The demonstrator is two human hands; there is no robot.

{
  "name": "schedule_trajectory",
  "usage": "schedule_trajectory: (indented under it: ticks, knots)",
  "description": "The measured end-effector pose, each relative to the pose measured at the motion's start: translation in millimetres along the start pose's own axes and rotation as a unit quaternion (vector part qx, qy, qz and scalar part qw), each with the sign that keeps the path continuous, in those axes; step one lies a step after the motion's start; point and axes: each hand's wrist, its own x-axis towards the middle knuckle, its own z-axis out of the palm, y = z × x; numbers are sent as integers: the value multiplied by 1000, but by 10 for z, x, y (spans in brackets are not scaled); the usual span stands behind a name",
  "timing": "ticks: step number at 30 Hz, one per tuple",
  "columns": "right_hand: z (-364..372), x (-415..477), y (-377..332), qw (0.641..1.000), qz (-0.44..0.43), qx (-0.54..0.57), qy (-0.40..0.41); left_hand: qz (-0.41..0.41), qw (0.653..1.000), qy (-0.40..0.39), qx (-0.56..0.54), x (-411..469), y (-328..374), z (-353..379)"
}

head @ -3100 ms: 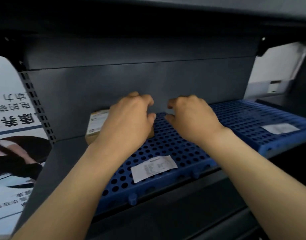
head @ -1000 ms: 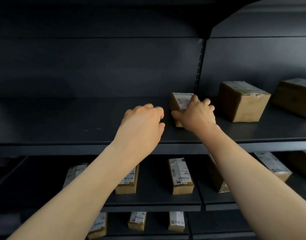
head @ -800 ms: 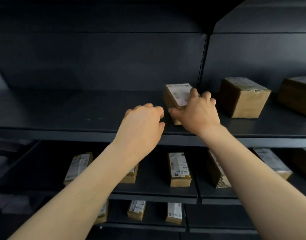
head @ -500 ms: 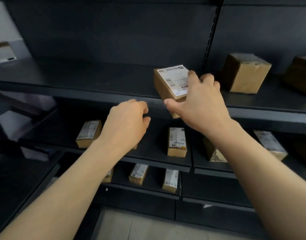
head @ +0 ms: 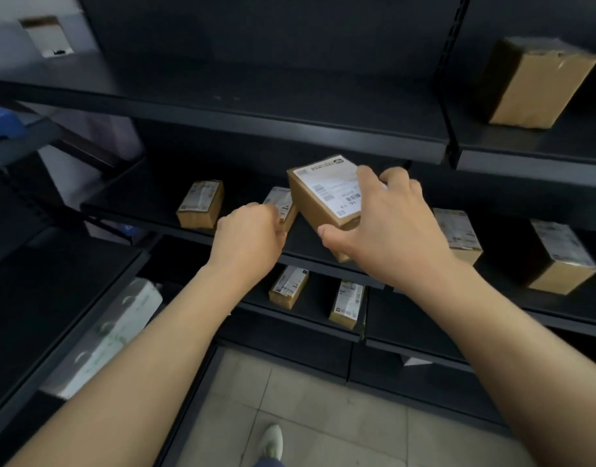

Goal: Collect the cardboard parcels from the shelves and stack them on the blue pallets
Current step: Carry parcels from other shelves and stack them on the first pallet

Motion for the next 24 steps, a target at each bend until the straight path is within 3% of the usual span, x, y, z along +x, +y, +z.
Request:
schedule_trajectory:
  ticks: [13, 18, 24]
  knots:
    - [1051, 793, 207, 989, 117, -26, -86, -49, 998, -46, -17, 857, -477, 943]
    - [1438, 1050, 298, 991, 115, -26, -67, -50, 998, -40, 25, 1278, -657, 1434]
    - [1708, 1232, 336, 989, 134, -22, -65, -113, 989, -94, 27, 1563, -808, 1837]
